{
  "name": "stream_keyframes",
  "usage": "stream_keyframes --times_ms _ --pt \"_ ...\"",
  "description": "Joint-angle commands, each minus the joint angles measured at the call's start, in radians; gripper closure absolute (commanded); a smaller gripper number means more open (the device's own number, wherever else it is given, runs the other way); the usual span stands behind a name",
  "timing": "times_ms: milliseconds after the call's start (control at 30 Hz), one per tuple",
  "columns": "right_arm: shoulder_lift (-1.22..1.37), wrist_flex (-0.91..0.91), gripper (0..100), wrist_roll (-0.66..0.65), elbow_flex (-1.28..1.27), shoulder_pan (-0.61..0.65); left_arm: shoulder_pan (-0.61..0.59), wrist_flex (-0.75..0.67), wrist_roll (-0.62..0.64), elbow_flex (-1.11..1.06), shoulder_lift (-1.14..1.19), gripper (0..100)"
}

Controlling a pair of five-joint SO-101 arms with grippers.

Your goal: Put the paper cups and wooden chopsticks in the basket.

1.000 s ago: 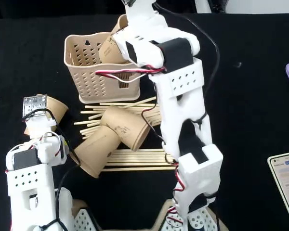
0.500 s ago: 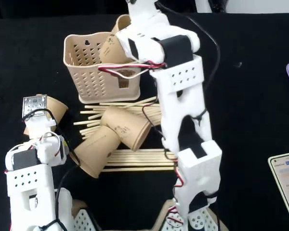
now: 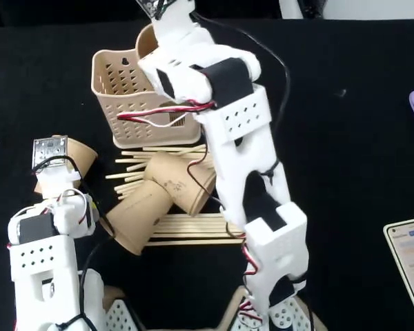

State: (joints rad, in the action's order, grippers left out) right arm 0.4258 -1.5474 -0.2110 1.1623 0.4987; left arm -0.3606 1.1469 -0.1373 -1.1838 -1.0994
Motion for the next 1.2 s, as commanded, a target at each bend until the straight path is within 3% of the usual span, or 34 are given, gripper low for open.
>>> stream_keyframes --times_ms 0,267,433,567,800,1000,1167 --pt "-0.004 -0.006 98.7 -0.002 0.042 -0.015 -0.010 -0.008 0.006 0.013 -0.014 82" --pt "0.007 -0.025 97.5 -0.083 0.033 -0.028 -0.010 -0.008 0.006 0.013 -0.014 82" --pt "0.007 -0.029 83.6 -0.083 0.035 -0.028 -0.010 -0.008 0.006 0.013 -0.014 82" --pt "-0.005 -0.031 82.2 -0.077 0.061 -0.028 -0.010 -0.008 0.006 0.013 -0.014 82" --pt "-0.104 -0.224 82.2 -0.074 0.202 -0.029 -0.010 -0.008 0.006 0.013 -0.014 82" --pt "-0.271 -0.221 82.2 -0.025 -0.087 -0.146 -0.010 -0.008 0.005 0.013 -0.014 82" --pt "-0.564 -0.218 82.2 -0.034 -0.555 -0.166 -0.010 -0.009 0.008 0.012 -0.014 82"
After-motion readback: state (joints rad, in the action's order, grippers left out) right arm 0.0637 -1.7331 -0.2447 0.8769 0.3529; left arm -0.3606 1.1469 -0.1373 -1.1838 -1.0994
